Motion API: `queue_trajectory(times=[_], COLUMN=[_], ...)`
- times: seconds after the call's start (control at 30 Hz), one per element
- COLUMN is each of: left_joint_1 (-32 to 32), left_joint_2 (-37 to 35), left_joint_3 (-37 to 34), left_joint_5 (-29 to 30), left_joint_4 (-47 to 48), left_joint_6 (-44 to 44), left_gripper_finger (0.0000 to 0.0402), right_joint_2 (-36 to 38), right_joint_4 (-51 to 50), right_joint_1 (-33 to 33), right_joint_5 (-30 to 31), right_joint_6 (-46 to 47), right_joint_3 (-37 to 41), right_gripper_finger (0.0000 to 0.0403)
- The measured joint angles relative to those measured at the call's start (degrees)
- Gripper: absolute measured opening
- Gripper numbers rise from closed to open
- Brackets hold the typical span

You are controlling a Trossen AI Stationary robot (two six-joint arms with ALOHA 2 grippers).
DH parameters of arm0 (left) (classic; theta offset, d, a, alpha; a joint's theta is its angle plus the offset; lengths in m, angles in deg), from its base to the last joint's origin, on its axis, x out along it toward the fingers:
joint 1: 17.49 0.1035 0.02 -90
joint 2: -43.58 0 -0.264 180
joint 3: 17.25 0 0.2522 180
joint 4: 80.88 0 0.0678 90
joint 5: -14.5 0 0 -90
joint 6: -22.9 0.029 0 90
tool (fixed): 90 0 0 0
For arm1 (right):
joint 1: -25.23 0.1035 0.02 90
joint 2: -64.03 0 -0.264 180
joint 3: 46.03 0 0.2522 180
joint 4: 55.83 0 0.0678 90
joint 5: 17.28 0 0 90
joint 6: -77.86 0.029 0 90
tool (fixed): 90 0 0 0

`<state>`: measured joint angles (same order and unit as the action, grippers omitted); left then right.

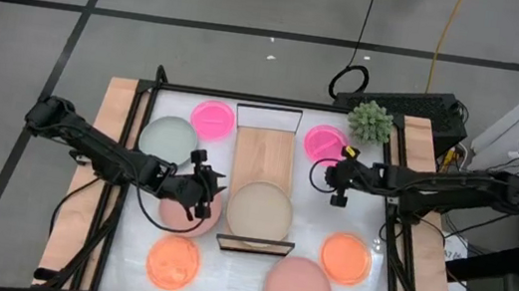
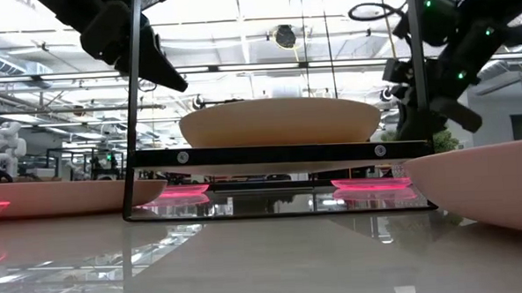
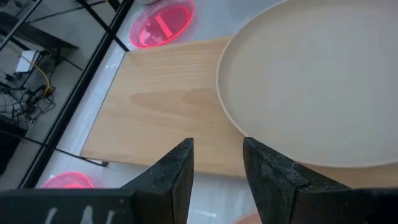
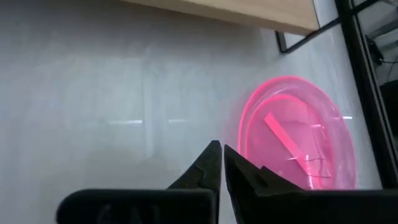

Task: Place and stack plates onto a shelf
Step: Put the right pink plate on the shelf

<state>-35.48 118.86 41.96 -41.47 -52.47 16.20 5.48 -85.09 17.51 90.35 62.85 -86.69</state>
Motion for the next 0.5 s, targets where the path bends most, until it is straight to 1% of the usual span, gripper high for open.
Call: queue_trajectory(times=[0.13, 0.27, 0.5], left_joint_1=[0.1, 0.0, 0.0], left_joint_2=[0.0, 0.0, 0.0], left_joint_3=[0.0, 0.0, 0.0], left_joint_5=[0.0, 0.0, 0.0], left_joint_4=[0.0, -0.3, -2.9], left_joint_6=[-1.3, -0.9, 1.0], left_gripper_finger=[0.0145, 0.0145, 0.0145], right_joint_2=[-1.0, -3.7, -9.3], right_joint_4=[5.6, 12.0, 19.1], right_joint_1=[-2.2, -4.3, -7.1], right_joint_5=[-1.2, -1.2, -0.2], right_joint_6=[-1.9, -4.1, -7.9], right_joint_3=[3.6, 6.2, 6.7], right_gripper_finger=[0.0035, 0.0067, 0.0111])
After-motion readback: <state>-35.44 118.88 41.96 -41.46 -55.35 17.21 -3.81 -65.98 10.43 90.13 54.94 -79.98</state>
